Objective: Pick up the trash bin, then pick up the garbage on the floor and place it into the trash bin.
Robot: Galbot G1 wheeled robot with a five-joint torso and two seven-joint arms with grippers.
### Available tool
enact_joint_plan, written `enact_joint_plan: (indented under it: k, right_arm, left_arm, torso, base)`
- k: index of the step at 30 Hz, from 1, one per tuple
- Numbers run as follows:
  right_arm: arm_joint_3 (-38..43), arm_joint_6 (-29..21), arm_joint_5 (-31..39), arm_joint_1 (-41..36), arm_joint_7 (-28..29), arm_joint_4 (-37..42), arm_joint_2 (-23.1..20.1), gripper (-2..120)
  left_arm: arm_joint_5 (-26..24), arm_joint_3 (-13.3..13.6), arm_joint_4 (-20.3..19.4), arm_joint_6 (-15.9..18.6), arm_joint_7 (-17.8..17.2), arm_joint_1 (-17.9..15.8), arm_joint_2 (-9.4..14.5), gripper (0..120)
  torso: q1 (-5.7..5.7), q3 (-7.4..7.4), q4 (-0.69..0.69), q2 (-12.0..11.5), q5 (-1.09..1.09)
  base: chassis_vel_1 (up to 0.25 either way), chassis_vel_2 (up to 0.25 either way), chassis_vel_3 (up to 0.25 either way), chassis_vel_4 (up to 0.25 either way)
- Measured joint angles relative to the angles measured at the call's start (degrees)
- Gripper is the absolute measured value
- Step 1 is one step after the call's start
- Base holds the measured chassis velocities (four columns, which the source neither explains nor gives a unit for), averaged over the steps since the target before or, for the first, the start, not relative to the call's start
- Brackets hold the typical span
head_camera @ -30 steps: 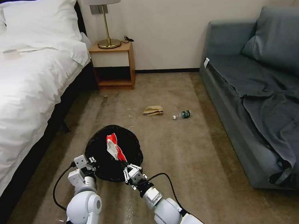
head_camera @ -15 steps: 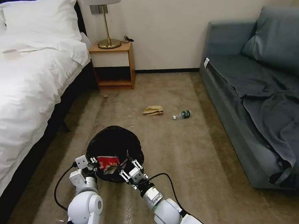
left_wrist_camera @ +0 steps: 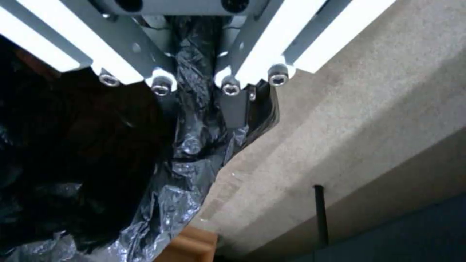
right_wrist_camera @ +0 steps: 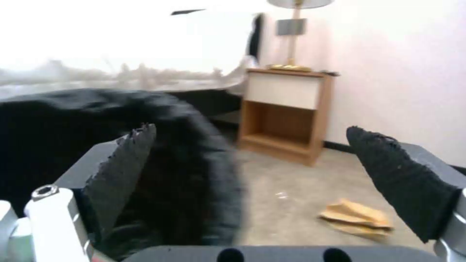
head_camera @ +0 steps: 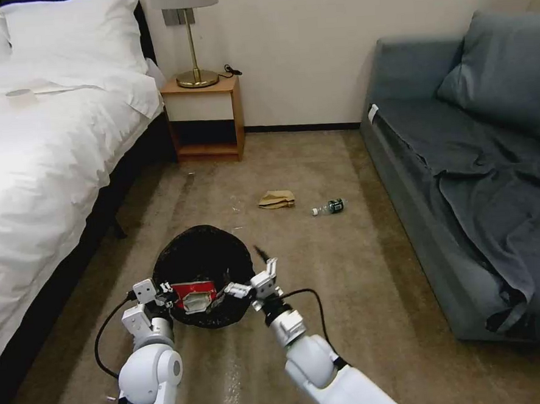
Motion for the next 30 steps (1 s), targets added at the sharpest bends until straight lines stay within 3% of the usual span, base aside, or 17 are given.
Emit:
enact_joint_plan:
  k: [9,18,30]
  right_arm:
    - [9.13,-0.87,2.75,-1.72,1.76,1.77,-0.51,100]
    - [20.88,3.11,4.41,-5.09,0.82,3.24,-1.17,100]
    - [29.4,7.34,4.2,-9.17,-1.26,4.01,-1.08,100]
  left_arm:
    - [0.06,-1.06,-0.32,0.02,1.93,0.74,0.2,3]
    - [-0.36,-1.72,-0.92,-0.01,3.09,0.93,1.01,3]
    - [-0.52,-1.79,-1.03,0.0,3.85,1.29,1.66,3]
  torso:
    - [0.0,0.0,0.0,0.0,0.0]
    - [0.0,0.0,0.0,0.0,0.0]
    - [0.0,0.0,-0.01,0.0,0.0]
  base:
    - [0.0,0.0,0.0,0.0]
    - [0.0,0.0,0.0,0.0]
    - [0.0,0.0,0.0,0.0]
